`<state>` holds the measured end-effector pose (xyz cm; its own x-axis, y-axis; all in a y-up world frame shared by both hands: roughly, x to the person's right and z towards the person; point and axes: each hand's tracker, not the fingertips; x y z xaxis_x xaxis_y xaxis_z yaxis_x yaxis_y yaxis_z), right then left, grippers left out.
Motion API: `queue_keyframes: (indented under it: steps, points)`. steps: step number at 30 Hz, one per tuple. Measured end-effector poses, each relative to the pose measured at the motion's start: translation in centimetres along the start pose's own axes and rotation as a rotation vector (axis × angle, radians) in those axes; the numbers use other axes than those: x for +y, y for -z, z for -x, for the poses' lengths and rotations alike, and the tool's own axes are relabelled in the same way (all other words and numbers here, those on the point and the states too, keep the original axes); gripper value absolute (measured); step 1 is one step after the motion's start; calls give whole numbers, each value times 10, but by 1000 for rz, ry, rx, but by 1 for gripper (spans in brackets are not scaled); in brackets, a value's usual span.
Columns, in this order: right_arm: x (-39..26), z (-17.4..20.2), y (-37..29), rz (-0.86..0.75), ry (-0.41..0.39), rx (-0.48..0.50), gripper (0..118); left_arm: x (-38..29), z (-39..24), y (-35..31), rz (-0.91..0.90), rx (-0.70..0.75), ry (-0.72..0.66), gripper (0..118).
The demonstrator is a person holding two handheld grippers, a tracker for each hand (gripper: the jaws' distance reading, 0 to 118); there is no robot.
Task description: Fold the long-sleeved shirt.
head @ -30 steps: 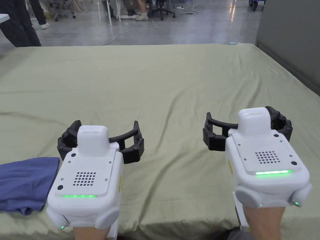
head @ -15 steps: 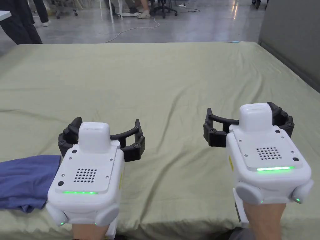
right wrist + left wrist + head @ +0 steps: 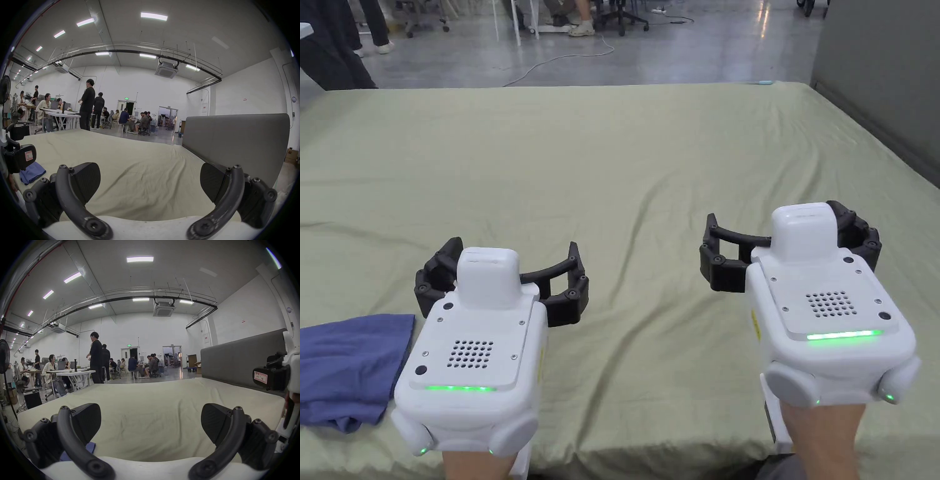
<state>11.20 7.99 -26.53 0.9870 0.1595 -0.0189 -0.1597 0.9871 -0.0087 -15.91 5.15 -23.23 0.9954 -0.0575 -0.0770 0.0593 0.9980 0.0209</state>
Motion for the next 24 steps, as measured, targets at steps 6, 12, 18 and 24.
queue_keyframes:
  steps: [6,12,18,24]
  points:
    - [-2,-1,1,11,2,1,118,-3,0,-1,4,-11,1,118]
    - [-1,0,-1,10,14,0,118,-4,7,-6,-19,-27,-30,118]
    - [-1,1,-2,11,12,4,118,-3,8,-9,-28,6,-26,118]
    - [-2,1,-3,24,10,-8,118,0,4,-11,-28,1,-21,118]
